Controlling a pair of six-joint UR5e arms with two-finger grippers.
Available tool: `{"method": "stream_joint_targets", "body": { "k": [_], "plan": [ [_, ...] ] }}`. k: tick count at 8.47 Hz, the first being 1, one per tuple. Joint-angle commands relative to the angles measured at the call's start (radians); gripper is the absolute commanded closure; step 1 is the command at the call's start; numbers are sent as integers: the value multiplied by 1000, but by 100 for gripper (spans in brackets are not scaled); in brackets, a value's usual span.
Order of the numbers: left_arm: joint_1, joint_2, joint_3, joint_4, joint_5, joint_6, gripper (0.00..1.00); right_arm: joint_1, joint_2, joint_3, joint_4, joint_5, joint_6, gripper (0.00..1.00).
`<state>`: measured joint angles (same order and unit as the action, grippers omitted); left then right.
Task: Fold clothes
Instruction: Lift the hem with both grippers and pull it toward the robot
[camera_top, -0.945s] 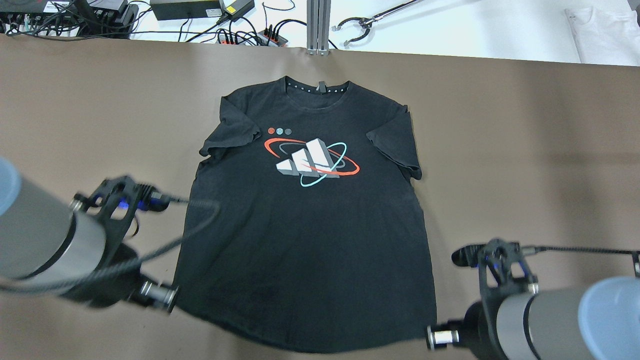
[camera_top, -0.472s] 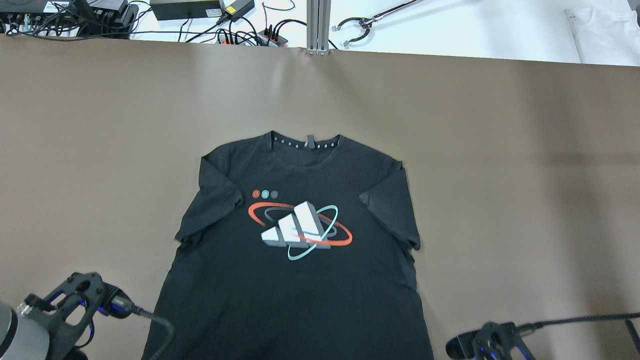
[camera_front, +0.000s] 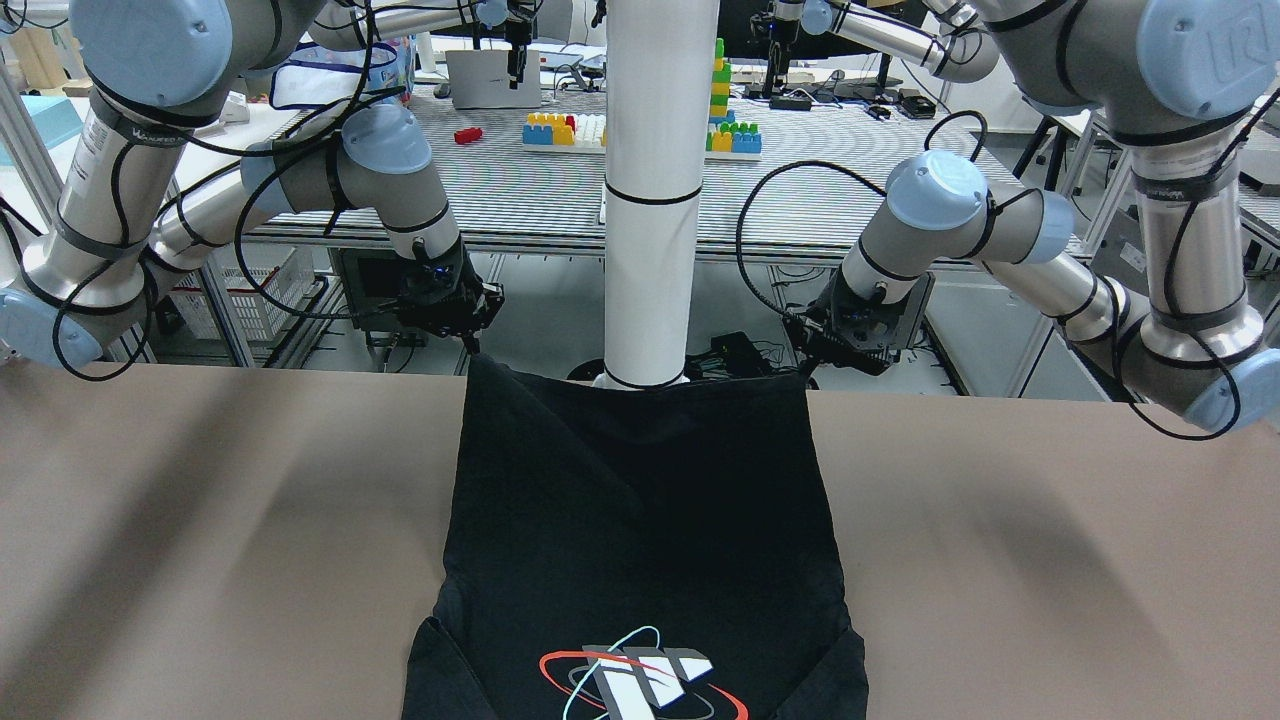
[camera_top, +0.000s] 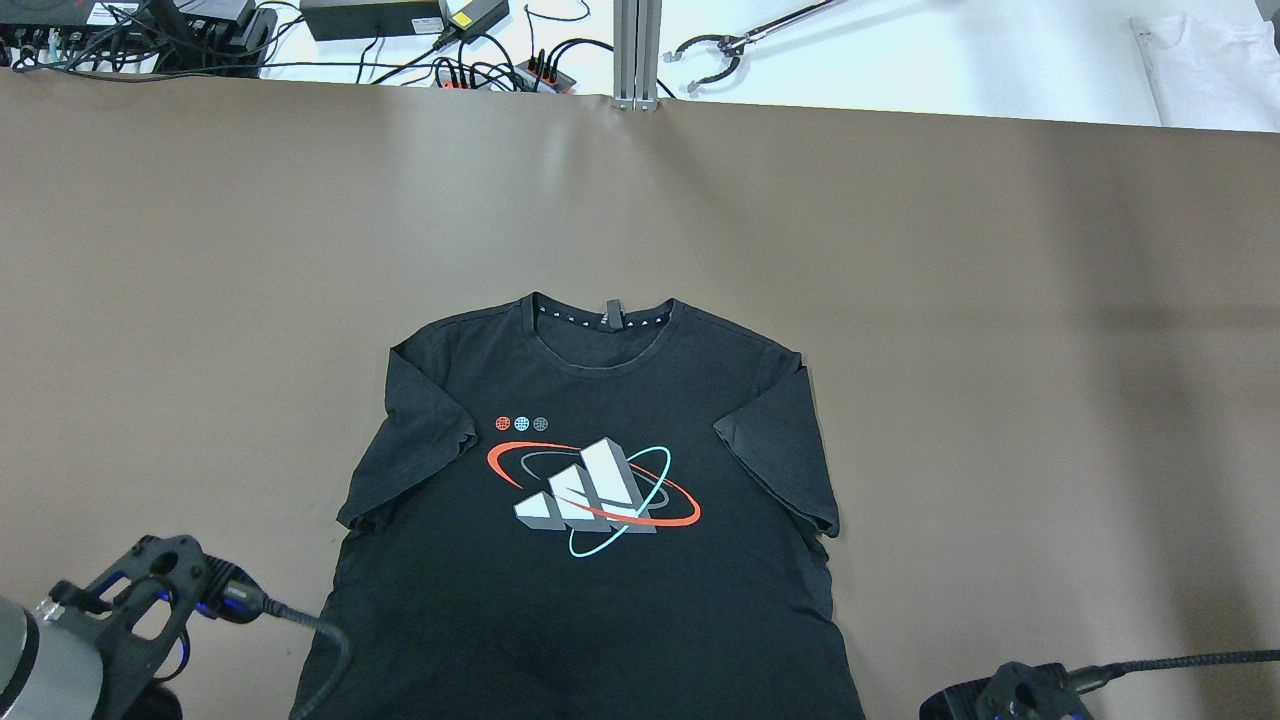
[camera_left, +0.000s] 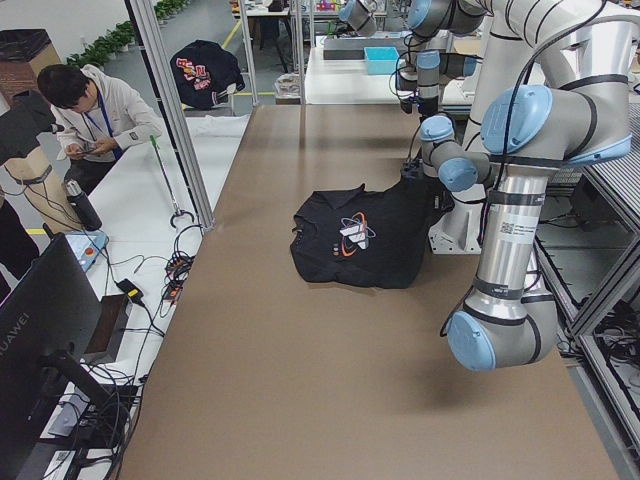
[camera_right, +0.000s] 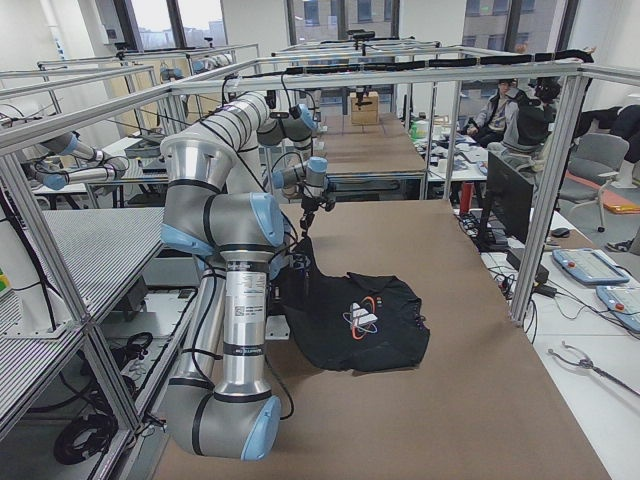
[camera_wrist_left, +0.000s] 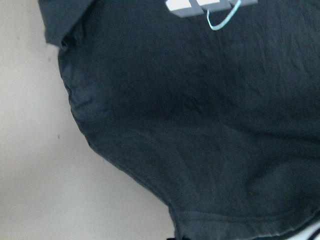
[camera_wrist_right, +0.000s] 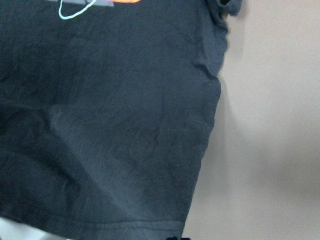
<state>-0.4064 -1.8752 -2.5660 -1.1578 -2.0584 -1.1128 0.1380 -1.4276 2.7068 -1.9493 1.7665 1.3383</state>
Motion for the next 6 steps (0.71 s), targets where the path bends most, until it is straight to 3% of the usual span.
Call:
{"method": "stream_joint_targets", "body": {
  "k": [1, 3, 6],
  "plan": [
    [-171, -64, 118, -2, 29, 10, 100, 154, 42, -105, 0, -28, 1, 100],
    [-296, -64, 130, -2, 11, 53, 100, 266, 45, -137, 0, -27, -10, 100],
    [-362, -99, 234, -6, 7, 110, 100, 342, 59, -171, 1, -16, -56, 100]
  ]
}}
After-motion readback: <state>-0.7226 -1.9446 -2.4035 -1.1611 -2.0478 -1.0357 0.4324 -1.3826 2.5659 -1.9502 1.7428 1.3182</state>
